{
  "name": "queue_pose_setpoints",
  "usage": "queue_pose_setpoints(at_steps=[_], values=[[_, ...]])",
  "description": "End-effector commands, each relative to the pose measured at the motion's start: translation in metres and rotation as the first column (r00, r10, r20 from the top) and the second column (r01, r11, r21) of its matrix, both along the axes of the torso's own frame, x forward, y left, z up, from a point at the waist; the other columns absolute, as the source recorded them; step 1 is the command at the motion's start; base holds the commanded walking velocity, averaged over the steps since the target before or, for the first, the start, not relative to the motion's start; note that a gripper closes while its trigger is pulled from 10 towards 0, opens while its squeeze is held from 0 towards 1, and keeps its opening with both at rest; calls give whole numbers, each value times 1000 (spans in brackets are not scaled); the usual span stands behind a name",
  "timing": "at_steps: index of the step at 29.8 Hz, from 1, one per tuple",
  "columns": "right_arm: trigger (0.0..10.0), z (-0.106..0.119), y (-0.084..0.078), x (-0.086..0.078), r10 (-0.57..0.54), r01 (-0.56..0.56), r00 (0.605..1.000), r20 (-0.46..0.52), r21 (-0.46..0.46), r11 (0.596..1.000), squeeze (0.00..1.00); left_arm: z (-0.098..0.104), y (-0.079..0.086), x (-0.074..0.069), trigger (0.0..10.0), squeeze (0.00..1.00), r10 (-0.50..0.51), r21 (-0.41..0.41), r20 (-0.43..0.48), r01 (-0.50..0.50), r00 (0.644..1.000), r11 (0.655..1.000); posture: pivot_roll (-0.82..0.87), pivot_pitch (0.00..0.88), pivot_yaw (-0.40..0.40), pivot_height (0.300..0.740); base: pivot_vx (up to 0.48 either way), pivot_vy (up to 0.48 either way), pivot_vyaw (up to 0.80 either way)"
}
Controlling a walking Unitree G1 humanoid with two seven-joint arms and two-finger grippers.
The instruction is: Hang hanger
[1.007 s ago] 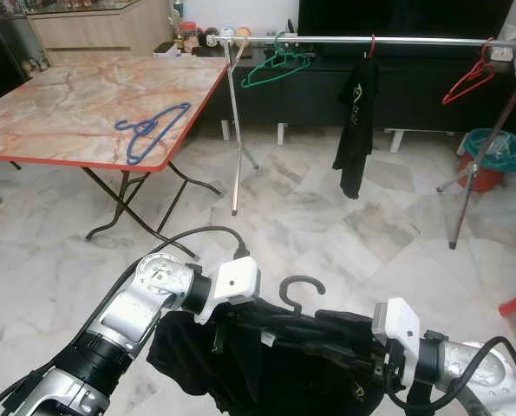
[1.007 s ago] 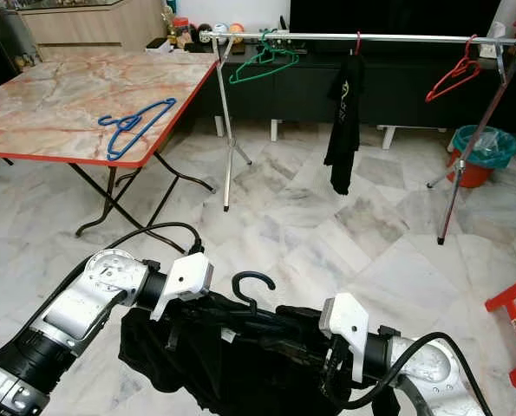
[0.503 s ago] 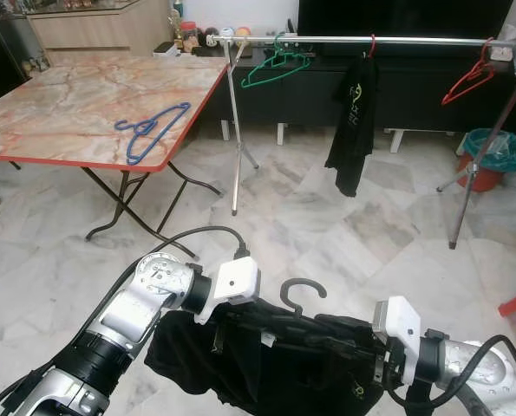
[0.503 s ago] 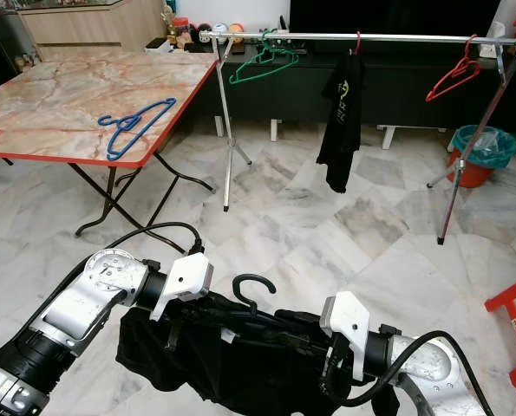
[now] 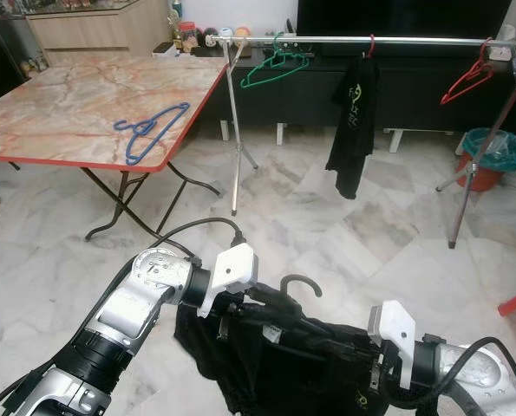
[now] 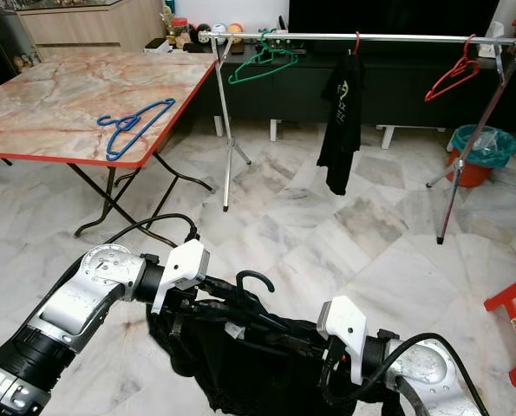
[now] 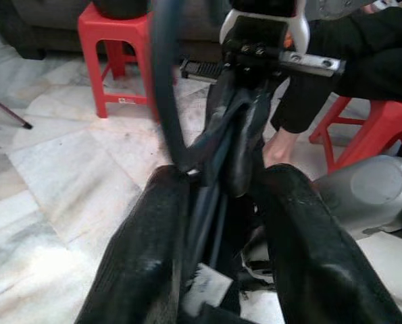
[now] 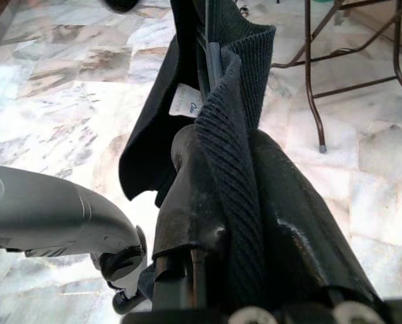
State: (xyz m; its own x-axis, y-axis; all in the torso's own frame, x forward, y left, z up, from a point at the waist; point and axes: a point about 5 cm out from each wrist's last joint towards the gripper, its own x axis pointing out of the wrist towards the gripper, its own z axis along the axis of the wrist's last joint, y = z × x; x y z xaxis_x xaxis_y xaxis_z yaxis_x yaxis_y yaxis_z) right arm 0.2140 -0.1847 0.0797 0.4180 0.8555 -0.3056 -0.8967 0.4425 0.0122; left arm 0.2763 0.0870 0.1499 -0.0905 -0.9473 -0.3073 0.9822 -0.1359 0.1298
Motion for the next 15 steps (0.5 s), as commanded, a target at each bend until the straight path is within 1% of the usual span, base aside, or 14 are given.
queue_pose_setpoints(at_steps=[1, 3, 4, 15], values=[[0, 7, 1, 5, -7, 7, 999, 46, 15, 1000, 0, 6, 0, -2, 10000, 1000, -26, -4, 8, 26, 1000, 1000, -31, 0, 60, 740, 0, 0, 0], [0, 7, 1, 6, -11, 10, 999, 50, 16, 1000, 0, 5, 0, -2, 10000, 1000, -29, 2, 7, 29, 1000, 1000, -29, 0, 60, 740, 0, 0, 0], [0, 8, 2, 6, -9, 8, 998, 54, 17, 1000, 0, 3, -1, -3, 10000, 0, -26, 9, 8, 26, 1000, 1000, -30, 0, 59, 740, 0, 0, 0], [0, 11, 3, 9, -4, 3, 998, 69, 17, 1000, 0, 0, -3, -5, 10000, 0, -27, 14, -10, 27, 1000, 1000, -30, 1, 58, 740, 0, 0, 0]])
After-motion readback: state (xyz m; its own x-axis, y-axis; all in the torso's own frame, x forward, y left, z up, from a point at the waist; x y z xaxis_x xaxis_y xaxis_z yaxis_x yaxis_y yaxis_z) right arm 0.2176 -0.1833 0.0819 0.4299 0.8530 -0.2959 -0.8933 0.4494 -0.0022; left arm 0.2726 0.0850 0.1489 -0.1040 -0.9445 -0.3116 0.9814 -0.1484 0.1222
